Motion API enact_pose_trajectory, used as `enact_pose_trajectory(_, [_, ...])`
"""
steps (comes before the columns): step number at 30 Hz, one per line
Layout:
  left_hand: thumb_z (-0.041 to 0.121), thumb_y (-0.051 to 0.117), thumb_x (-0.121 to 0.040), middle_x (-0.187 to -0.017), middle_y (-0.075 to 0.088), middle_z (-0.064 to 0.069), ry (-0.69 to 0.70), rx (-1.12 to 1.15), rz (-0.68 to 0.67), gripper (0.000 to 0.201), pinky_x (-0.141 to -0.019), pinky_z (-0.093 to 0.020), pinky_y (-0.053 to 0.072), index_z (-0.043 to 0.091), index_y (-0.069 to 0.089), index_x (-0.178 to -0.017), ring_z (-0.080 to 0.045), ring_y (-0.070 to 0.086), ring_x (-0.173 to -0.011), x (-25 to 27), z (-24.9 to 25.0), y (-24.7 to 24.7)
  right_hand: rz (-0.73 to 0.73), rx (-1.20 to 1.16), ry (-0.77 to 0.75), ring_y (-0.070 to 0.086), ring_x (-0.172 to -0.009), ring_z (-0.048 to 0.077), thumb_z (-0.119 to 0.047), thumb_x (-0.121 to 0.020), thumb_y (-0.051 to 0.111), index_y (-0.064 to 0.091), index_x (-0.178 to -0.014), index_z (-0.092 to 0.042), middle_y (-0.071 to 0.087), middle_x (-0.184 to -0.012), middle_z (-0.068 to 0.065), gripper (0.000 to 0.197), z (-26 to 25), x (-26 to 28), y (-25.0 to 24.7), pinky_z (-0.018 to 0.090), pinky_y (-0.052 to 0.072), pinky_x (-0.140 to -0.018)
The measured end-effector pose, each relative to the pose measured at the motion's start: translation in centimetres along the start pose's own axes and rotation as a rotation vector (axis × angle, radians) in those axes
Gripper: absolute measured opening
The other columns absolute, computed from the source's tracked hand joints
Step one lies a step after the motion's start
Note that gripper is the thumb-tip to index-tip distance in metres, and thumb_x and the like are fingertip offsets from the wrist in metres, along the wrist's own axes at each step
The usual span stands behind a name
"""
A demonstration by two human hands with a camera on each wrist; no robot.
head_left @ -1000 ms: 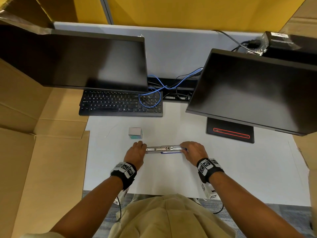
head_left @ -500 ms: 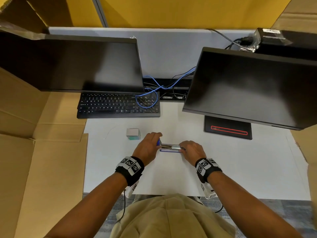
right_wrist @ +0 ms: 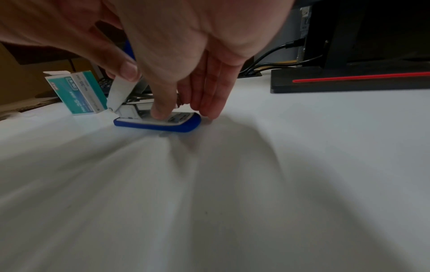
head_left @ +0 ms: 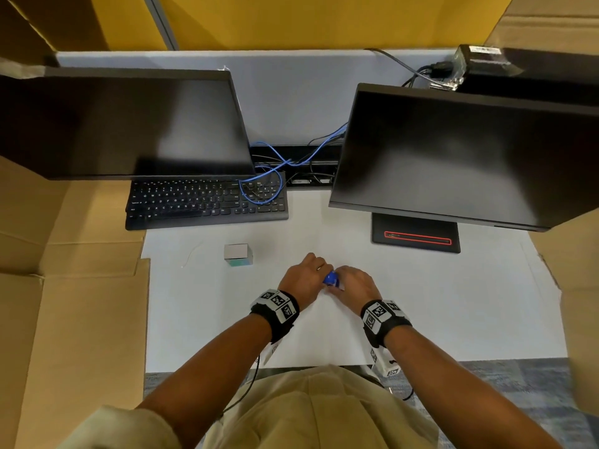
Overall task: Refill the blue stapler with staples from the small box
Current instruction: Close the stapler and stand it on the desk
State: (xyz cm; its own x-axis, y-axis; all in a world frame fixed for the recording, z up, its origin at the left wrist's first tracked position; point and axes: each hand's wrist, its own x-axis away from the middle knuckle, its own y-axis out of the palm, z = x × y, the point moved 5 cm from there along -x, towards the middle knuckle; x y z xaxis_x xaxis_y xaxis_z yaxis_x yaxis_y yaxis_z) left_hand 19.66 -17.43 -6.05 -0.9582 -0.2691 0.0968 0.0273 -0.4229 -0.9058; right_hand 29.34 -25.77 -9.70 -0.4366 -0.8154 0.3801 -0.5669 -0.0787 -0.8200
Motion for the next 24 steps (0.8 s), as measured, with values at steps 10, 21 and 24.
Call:
enact_pose_trajectory(10, [0.015,0.082,-0.069,-0.122,0.063,-0.010,-0.170,0.010,0.037,0.060,-0.084,-0.041,0.056,0.008,0.060,-0.124,-0.030,0.058,-0.111,3.2,-4.1,-3.2,0.110,-0.016,-0.266,0.058,-0.110,0.025,-0.028,-0.087,0.064,0.053,-0.133,-0.022,0.062,-0.123,0.005,0.048,-1.4,0.8,-0.8,0.036,0.053,-0.090])
enact_pose_trajectory(21, [0.009,0.084,-0.060,-0.121,0.063,-0.020,-0.422,-0.144,0.140,0.058,-0.090,-0.047,0.052,0.003,0.065,-0.114,-0.041,0.060,-0.109,7.5,-12.5,-7.6,-0.088,-0.028,-0.243,0.055,-0.095,0.021,-0.052,-0.086,0.062,0.046,-0.140,-0.020,0.055,-0.111,0.004,0.065,-5.2,-1.4,1.0,0.024,0.045,-0.084])
enact_pose_trajectory(24, [0.003,0.083,-0.057,-0.125,0.062,-0.022,-0.477,-0.149,0.076,0.059,-0.095,-0.049,0.050,0.004,0.066,-0.113,-0.043,0.057,-0.117,7.5,-13.2,-6.9,-0.176,0.001,-0.244,0.053,-0.104,0.021,-0.054,-0.083,0.065,0.038,-0.144,-0.017,0.051,-0.122,0.004,0.076,-5.9,-1.9,1.6,0.025,0.043,-0.091])
